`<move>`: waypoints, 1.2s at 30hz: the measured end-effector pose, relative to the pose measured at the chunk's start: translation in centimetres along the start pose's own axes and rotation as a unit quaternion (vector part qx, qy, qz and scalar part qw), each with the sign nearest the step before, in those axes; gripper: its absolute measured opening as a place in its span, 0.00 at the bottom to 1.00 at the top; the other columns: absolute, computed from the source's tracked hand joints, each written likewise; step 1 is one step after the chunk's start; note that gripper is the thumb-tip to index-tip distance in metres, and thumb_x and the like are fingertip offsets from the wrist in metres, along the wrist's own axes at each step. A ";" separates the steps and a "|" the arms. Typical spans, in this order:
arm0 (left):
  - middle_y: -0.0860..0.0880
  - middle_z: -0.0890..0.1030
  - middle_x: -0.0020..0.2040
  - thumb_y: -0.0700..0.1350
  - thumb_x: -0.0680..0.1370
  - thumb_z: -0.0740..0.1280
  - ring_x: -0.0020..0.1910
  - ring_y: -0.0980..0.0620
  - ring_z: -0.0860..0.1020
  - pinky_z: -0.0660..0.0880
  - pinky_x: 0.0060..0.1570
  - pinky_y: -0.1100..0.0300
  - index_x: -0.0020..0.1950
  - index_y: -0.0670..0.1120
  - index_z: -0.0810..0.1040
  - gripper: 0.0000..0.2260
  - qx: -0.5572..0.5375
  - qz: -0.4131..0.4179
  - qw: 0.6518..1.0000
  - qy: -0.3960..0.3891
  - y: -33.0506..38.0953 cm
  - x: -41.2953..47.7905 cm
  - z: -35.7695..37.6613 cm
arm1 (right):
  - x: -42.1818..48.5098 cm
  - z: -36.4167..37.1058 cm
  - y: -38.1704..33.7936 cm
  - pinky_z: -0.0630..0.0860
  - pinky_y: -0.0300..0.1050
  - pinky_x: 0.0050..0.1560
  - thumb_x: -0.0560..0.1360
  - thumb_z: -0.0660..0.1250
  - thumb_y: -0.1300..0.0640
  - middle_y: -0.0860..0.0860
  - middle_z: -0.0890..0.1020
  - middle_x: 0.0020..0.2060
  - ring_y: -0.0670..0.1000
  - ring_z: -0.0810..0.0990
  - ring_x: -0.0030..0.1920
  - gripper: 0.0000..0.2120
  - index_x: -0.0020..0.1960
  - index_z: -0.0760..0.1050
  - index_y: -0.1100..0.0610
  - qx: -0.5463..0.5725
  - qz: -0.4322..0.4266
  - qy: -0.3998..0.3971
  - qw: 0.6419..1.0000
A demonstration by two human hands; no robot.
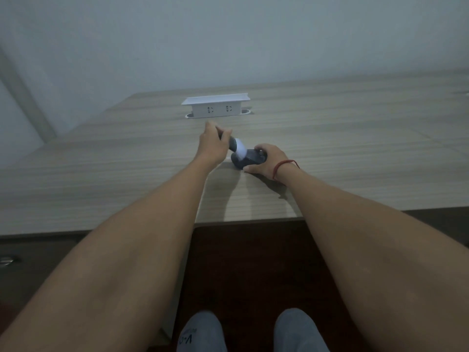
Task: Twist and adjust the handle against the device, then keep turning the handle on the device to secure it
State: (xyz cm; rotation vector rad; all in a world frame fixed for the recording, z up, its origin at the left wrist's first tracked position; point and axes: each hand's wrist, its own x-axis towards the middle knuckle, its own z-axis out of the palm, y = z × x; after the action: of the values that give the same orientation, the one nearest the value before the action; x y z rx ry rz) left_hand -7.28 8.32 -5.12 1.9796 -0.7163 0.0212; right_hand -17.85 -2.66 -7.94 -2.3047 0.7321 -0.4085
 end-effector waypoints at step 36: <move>0.43 0.72 0.36 0.49 0.78 0.63 0.28 0.50 0.69 0.63 0.26 0.65 0.42 0.44 0.71 0.09 -0.144 -0.139 0.980 -0.014 -2.5 0.4 1.5 | 1.3 0.0 -2.1 0.69 0.45 0.61 0.80 0.51 0.55 0.62 0.74 0.66 0.60 0.74 0.65 0.19 0.64 0.73 0.63 0.065 0.103 0.036 0.992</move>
State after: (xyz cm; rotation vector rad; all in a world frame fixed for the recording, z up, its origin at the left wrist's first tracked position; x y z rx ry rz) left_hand -6.16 7.75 -7.80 1.7856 -0.4272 -0.2639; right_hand -16.00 -2.18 -6.34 -2.0786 0.9415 -0.4324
